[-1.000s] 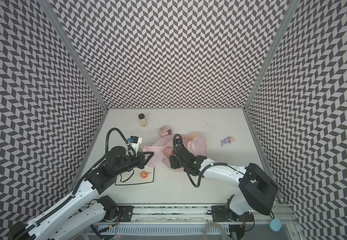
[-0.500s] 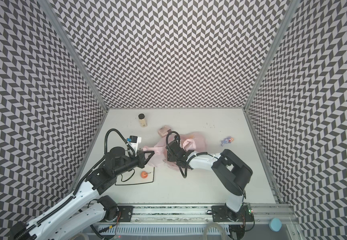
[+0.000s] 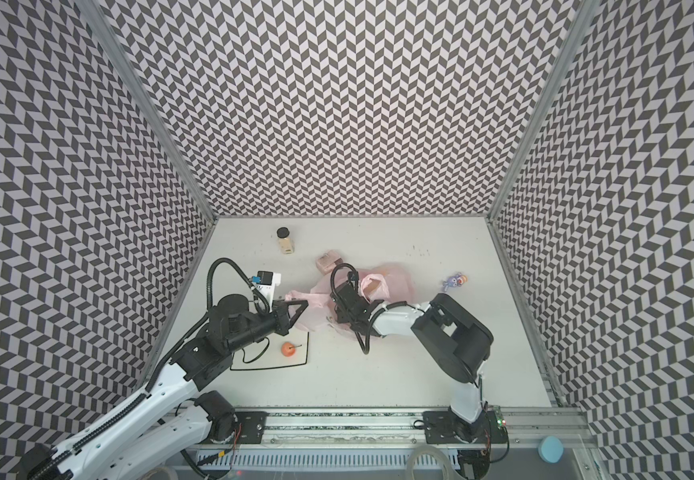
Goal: Take the fake fruits out of the plastic bag
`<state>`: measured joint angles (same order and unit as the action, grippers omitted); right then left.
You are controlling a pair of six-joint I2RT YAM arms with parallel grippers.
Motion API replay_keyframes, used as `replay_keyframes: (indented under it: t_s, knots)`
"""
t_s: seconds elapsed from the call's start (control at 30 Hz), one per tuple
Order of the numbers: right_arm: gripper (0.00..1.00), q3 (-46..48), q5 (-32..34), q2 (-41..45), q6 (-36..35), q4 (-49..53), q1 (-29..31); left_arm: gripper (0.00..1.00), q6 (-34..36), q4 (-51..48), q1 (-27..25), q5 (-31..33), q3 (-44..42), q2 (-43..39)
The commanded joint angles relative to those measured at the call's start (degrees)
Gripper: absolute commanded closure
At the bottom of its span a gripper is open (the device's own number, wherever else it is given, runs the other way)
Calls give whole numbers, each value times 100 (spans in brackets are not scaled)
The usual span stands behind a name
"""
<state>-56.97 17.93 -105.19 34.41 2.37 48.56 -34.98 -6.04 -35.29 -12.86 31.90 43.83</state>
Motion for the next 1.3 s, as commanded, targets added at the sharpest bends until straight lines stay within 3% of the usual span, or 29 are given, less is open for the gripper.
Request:
replay_keyframes:
  t_s: [0.0,0.4,0.63,0.8,0.93,1.1,1.27]
  knots:
    - [67,133,-62,795,-266,-150,-13,100,-150,126,-39,239,-44,-66]
    - [73,1246,-1784,3691,-1304,-401,-4,100,-598,508,-38,456,-219,-2]
    - [73,1064,-2508,4432,-2202,-257,493,100,-509,553,63,689,-153,131]
    - [72,1116,-2353,4219,-2758,-639,1362,100,-255,534,519,265,151,516]
    - [73,1144,-2199,3554,-2974,-1359,1861,100,71,542,873,-56,470,904]
    - [73,821,-2157,2261,-2983,-2153,2007,100,336,635,1376,-516,886,1473]
    - [74,257,-1304,988,-2975,-2602,1996,100,476,653,1617,-743,1152,1809]
